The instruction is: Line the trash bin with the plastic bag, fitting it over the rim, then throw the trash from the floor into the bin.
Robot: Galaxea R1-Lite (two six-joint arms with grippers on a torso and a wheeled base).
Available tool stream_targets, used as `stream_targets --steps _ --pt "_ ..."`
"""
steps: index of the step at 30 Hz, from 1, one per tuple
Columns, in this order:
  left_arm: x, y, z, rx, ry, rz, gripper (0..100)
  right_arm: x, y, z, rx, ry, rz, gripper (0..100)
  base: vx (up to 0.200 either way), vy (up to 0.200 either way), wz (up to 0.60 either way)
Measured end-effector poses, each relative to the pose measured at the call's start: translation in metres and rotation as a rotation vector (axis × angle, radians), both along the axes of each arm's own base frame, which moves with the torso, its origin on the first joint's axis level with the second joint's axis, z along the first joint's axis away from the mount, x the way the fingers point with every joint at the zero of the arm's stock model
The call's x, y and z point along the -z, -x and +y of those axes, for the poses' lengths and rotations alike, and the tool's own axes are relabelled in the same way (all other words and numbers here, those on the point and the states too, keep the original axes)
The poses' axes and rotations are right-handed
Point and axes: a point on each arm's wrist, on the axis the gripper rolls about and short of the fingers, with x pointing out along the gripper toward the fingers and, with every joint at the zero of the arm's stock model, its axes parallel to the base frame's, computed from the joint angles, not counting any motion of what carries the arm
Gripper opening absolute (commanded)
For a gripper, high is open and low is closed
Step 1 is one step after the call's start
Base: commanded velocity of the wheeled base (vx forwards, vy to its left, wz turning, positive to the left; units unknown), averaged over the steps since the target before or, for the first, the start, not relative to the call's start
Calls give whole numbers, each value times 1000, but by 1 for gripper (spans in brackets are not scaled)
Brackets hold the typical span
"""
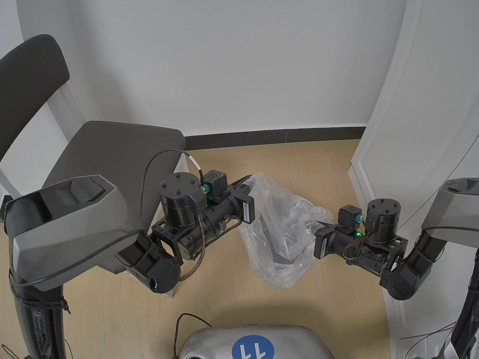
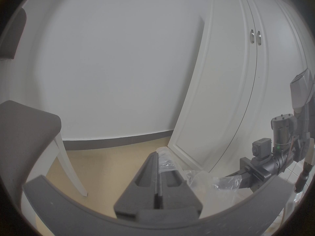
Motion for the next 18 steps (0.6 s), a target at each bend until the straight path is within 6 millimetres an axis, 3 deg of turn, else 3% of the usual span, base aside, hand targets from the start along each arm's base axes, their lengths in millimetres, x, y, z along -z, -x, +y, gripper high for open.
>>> stream_targets --steps 6,18 --pt "12 -6 -5 0 -11 16 0 20 -22 -9 48 5 32 0 0 0 0" --pt "34 -18 -10 -16 -44 66 0 51 -48 -8 94 -38 87 0 0 0 0"
